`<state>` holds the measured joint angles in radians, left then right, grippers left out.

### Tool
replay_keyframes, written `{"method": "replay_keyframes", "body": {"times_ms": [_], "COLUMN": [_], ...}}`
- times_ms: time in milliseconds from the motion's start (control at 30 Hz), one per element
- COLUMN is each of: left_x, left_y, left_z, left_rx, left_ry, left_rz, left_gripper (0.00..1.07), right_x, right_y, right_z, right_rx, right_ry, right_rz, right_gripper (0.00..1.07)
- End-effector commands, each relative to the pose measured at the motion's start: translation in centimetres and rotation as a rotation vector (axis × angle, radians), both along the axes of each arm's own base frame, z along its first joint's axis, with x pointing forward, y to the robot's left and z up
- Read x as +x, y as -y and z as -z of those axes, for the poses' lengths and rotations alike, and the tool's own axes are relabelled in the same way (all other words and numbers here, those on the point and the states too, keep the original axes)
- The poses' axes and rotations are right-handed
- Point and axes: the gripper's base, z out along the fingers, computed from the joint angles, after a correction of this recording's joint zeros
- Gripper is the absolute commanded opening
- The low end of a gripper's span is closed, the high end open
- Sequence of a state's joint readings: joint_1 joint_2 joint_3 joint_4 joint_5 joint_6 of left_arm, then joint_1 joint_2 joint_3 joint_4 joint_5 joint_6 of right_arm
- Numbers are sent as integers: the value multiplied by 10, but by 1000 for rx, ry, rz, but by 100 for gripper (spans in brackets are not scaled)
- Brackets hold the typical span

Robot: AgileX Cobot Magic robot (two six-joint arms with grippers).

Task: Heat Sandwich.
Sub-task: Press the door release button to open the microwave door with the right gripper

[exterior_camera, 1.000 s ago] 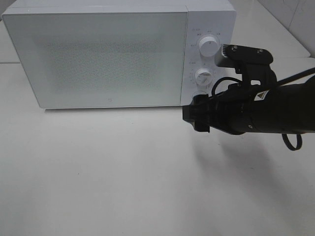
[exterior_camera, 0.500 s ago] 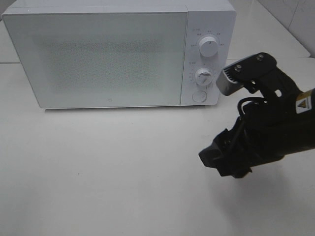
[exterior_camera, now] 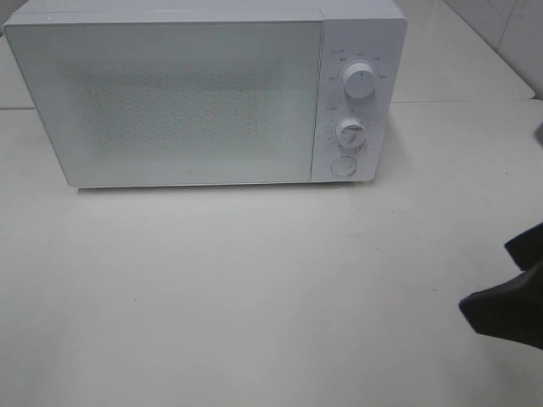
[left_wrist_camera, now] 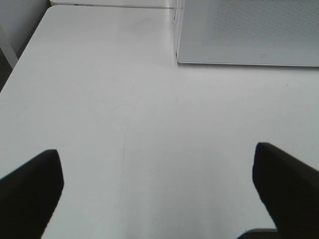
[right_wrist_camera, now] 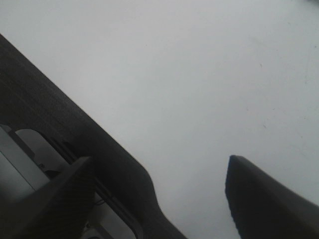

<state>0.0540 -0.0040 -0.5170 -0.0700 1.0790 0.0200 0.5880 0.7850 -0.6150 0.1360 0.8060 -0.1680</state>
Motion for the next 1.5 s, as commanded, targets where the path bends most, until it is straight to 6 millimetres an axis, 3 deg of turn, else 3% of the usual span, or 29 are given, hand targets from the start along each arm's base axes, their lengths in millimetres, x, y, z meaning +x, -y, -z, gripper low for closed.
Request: {"method": "replay_keyframes", "body": {"times_ms": [33,400,500,833,967,1133,1300,1500], "left_x": [-4,-4,-4,-4,-4,-4,-4,-4], "left_y": [0,0,0,0,0,0,0,0], "left_z": [0,0,0,0,0,0,0,0], "left_rx": [-3,-3,-3,-3,-3,-3,-3,-3], "left_ry": [33,33,33,33,33,33,33,33], "left_rz": [-1,-1,-1,-1,-1,-1,-1,-1], "left_gripper": [98,98,98,98,98,98,98,98], "right_x": [-15,-60,-73,-95,-99,-102,-105,-113], "right_y": [11,45,61,86,88,88,88,87], "right_z": [-14,-26,-26,-27,-24,-4,-2,2], "right_rx": [22,42,32,53,73,71,119,128], "right_ry": [31,96,134,270,324,344,468,500], "right_rz": [7,53,133,425,493,576,660,706], "right_gripper": [71,71,71,71,71,71,71,71]}}
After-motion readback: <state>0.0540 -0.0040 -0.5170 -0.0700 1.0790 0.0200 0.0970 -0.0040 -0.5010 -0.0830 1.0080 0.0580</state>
